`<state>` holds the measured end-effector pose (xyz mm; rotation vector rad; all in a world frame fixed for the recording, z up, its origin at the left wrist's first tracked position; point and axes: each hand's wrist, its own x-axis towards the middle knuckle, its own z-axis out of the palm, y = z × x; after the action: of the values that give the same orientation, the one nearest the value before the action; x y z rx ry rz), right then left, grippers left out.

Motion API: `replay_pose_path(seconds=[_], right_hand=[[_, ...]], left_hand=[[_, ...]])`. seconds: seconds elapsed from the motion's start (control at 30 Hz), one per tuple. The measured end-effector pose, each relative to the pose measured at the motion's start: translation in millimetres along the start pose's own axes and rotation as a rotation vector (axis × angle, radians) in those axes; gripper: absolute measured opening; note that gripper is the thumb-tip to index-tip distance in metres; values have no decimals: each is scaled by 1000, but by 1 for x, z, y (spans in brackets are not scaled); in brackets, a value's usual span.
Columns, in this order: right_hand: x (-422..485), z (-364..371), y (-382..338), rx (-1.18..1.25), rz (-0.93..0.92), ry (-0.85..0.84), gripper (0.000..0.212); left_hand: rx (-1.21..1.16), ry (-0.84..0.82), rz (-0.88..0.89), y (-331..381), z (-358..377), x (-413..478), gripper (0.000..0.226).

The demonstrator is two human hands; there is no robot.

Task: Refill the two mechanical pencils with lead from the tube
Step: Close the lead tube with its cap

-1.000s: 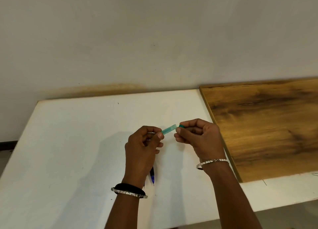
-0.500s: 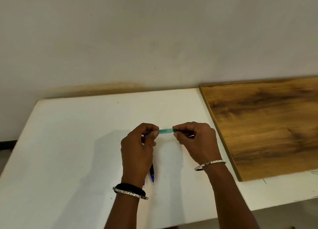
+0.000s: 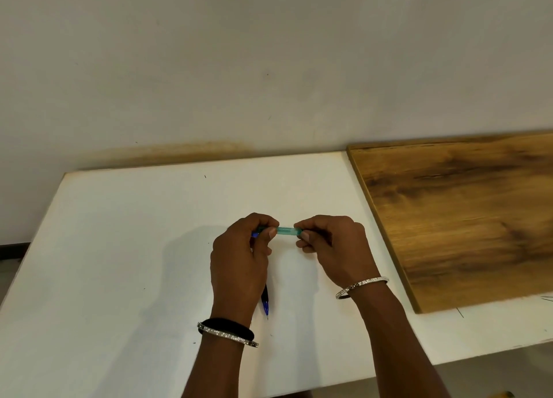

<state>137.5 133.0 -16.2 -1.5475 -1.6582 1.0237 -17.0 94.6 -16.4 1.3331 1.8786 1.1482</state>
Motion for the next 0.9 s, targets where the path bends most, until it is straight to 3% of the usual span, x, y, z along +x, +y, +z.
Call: replay_pose_path(seconds=[0.2,0.37,0.67,0.9], right_hand=[[0,-2,-1,19,-25,51,26],[1,-6,-4,283,34,100,14],[2,-10,1,313,25,89,19],[1,-13,0,481,78,33,18]], left_hand=[[-45,-18,-48,1,-2,1,8],[-139,-52,-92,1,-6,2,7],[-251,-111,-173,2,-6,3,6],[-275,-116,-213,4,-7,2,5]])
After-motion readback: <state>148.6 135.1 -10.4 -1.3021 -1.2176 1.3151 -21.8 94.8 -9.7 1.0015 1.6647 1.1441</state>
